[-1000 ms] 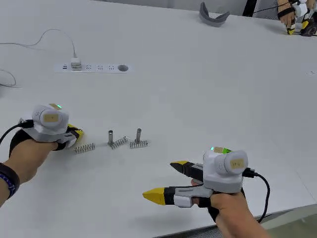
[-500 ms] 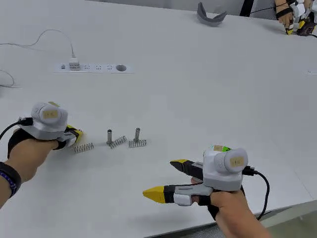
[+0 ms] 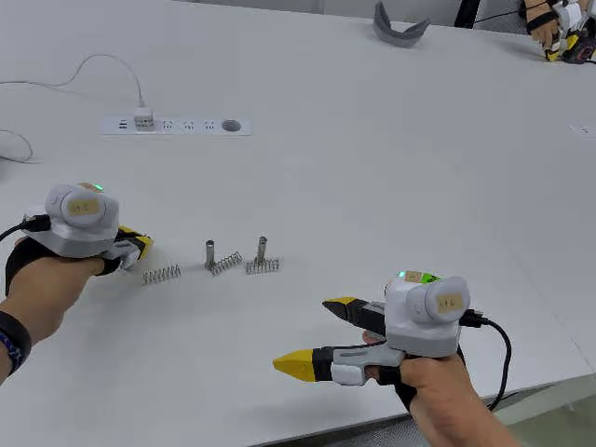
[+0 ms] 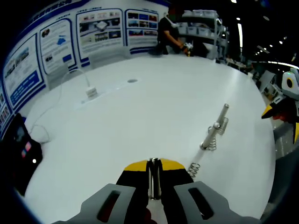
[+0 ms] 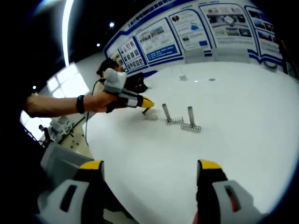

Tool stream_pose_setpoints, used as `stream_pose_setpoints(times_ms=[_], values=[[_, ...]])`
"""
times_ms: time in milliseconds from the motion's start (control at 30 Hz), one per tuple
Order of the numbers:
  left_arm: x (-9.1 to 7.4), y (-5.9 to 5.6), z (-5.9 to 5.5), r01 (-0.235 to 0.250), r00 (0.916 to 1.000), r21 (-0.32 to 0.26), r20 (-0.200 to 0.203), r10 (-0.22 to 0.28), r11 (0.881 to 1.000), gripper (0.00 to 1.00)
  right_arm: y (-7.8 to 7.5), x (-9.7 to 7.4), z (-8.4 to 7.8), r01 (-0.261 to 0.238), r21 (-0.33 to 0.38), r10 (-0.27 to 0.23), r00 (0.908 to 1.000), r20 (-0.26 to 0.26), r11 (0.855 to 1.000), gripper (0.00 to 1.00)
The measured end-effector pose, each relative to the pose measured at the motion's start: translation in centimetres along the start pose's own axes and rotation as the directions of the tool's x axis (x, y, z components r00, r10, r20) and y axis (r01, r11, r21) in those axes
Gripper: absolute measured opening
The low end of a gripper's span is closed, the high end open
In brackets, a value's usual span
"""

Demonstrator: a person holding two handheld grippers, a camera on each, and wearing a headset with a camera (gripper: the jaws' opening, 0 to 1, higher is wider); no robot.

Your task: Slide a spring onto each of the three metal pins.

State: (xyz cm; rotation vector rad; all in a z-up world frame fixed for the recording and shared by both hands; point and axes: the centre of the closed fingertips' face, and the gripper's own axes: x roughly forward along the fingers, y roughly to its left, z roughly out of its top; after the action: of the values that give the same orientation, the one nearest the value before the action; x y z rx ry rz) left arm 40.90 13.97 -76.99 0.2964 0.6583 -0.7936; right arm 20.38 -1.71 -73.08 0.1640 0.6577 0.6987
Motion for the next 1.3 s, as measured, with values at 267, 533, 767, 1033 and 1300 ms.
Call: stream_pose_setpoints(times_ms=[267, 533, 767, 1033, 1300], values=[[-1.1, 0.2, 0.4, -0.011, 0.9998, 0.008, 0.018, 0.011, 1.0, 0.07, -0.3, 0.0, 0.3, 0.008, 0.0, -0.008, 0.9999, 0.009, 1.0, 0.82], [-2.1, 0.3, 0.2, -0.023, 0.9994, 0.004, 0.026, 0.023, 1.0, 0.07, -0.4, -0.1, 0.5, 0.007, -0.009, -0.007, 0.9999, 0.011, 1.0, 0.82], [-2.8, 0.6, 0.0, -0.036, 0.9987, 0.004, 0.036, 0.036, 0.999, 0.07, -0.2, 0.1, 0.5, 0.004, -0.033, -0.004, 1.0, 0.001, 0.999, 0.83], [-3.4, 0.6, -0.1, -0.041, 0.9983, -0.002, 0.041, 0.041, 0.999, 0.07, -0.1, 0.1, 0.4, 0.005, -0.035, -0.005, 1.0, 0.001, 0.999, 0.82], [-3.6, 0.7, -0.3, -0.044, 0.998, -0.009, 0.044, 0.044, 0.999, 0.07, -0.3, -0.1, 0.3, 0.01, -0.027, -0.01, 1.0, 0.002, 1.0, 0.82]])
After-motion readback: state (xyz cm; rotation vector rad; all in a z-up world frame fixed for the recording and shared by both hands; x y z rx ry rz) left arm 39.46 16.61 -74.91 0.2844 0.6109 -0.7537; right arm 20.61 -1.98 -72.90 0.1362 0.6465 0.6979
